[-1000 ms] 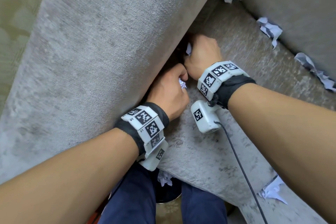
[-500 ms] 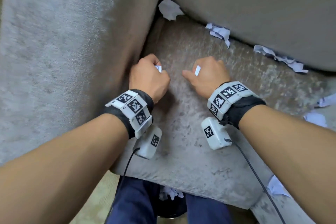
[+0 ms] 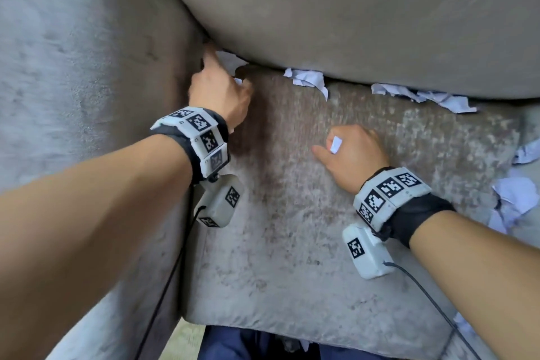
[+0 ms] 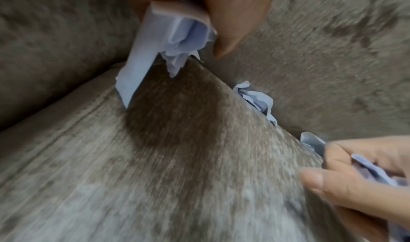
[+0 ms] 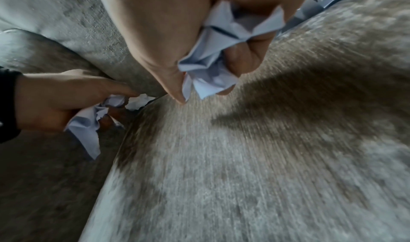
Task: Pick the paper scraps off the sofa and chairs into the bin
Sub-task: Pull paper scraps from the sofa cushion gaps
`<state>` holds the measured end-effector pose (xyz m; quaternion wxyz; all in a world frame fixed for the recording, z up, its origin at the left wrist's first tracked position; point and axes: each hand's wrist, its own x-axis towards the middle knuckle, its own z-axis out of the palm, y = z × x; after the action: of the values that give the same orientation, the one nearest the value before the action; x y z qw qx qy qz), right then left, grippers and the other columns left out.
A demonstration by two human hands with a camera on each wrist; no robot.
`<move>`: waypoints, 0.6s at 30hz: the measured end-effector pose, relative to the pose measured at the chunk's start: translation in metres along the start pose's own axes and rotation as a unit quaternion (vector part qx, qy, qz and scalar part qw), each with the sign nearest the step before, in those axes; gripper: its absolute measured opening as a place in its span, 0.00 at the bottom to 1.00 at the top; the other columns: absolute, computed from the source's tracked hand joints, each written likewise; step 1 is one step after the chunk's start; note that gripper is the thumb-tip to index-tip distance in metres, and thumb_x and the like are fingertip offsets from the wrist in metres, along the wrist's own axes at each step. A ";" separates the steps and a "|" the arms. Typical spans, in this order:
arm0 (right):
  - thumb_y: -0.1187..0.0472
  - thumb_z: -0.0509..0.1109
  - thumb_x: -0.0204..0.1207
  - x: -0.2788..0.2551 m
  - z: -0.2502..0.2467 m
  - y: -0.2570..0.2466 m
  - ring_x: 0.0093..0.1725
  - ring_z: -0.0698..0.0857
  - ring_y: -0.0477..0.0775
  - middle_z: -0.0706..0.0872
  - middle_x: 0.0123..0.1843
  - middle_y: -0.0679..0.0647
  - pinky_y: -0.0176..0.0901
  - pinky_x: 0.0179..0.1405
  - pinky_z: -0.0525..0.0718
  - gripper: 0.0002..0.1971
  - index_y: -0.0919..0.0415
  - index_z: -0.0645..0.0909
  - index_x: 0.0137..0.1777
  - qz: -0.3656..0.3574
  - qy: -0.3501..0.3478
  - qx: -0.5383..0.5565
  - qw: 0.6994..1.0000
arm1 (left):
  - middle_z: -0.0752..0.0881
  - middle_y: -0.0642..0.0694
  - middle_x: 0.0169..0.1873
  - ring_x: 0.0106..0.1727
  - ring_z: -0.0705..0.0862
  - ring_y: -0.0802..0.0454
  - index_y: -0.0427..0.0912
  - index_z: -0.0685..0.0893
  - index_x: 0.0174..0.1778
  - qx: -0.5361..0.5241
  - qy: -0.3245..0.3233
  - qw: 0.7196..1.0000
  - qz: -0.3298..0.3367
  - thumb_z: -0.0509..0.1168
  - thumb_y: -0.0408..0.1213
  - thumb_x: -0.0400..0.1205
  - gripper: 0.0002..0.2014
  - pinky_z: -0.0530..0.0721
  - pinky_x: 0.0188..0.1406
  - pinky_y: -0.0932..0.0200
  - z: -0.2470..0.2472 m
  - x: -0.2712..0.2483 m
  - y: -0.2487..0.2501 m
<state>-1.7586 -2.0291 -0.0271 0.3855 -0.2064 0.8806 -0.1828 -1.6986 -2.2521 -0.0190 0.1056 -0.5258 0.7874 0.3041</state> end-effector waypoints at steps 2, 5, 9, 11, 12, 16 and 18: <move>0.48 0.71 0.74 0.000 -0.001 0.004 0.39 0.81 0.61 0.79 0.29 0.48 0.51 0.45 0.83 0.19 0.51 0.69 0.26 -0.003 0.002 0.007 1.000 | 0.83 0.42 0.46 0.27 0.78 0.49 0.46 0.67 0.74 0.018 -0.002 1.000 -0.008 0.61 0.44 0.77 0.27 0.75 0.10 0.61 0.002 0.005 -0.003; 0.48 0.72 0.75 -0.001 -0.003 0.008 0.40 0.80 0.61 0.78 0.29 0.48 0.49 0.42 0.82 0.20 0.51 0.69 0.27 -0.005 -0.007 0.011 1.000 | 0.86 0.47 0.41 0.20 0.82 0.44 0.50 0.69 0.70 0.013 -0.023 1.000 -0.009 0.62 0.43 0.78 0.24 0.72 0.07 0.62 0.005 0.010 -0.009; 0.48 0.72 0.75 0.000 -0.008 0.015 0.41 0.81 0.61 0.78 0.30 0.48 0.48 0.41 0.82 0.19 0.51 0.70 0.28 0.009 -0.016 0.007 1.000 | 0.84 0.58 0.45 0.18 0.82 0.57 0.57 0.77 0.65 0.004 -0.037 0.999 0.007 0.61 0.40 0.77 0.20 0.74 0.10 0.70 0.011 0.022 -0.013; 0.48 0.71 0.76 0.001 -0.010 0.017 0.41 0.81 0.61 0.79 0.30 0.49 0.48 0.42 0.82 0.18 0.51 0.70 0.28 0.013 -0.014 0.001 1.000 | 0.85 0.56 0.47 0.22 0.81 0.57 0.53 0.78 0.69 0.005 -0.025 1.000 0.010 0.62 0.40 0.77 0.22 0.75 0.16 0.69 0.012 0.026 -0.013; 0.48 0.71 0.75 0.001 -0.010 0.018 0.41 0.81 0.61 0.79 0.31 0.49 0.48 0.42 0.82 0.18 0.52 0.71 0.29 0.015 -0.012 0.000 1.000 | 0.86 0.53 0.46 0.27 0.82 0.53 0.51 0.79 0.69 0.004 -0.022 1.000 0.008 0.62 0.40 0.78 0.21 0.77 0.21 0.63 0.013 0.027 -0.013; 0.48 0.71 0.75 0.004 -0.008 0.017 0.41 0.80 0.60 0.78 0.30 0.48 0.45 0.40 0.80 0.18 0.51 0.70 0.28 0.015 -0.011 -0.003 1.000 | 0.85 0.55 0.43 0.37 0.87 0.46 0.50 0.82 0.61 -0.009 -0.008 0.999 0.036 0.64 0.44 0.80 0.14 0.78 0.30 0.62 0.016 0.030 -0.019; 0.48 0.72 0.75 0.005 -0.006 0.016 0.41 0.81 0.60 0.78 0.30 0.49 0.46 0.41 0.81 0.18 0.52 0.71 0.29 0.009 -0.011 0.001 1.000 | 0.83 0.54 0.42 0.29 0.81 0.54 0.50 0.82 0.62 -0.003 0.000 0.999 0.040 0.64 0.44 0.81 0.13 0.73 0.17 0.72 0.016 0.031 -0.019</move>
<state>-1.7696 -2.0170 -0.0345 0.3972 -0.2001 0.8778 -0.1779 -1.6971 -2.2716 -0.0539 0.0918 -0.4942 0.8067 0.3108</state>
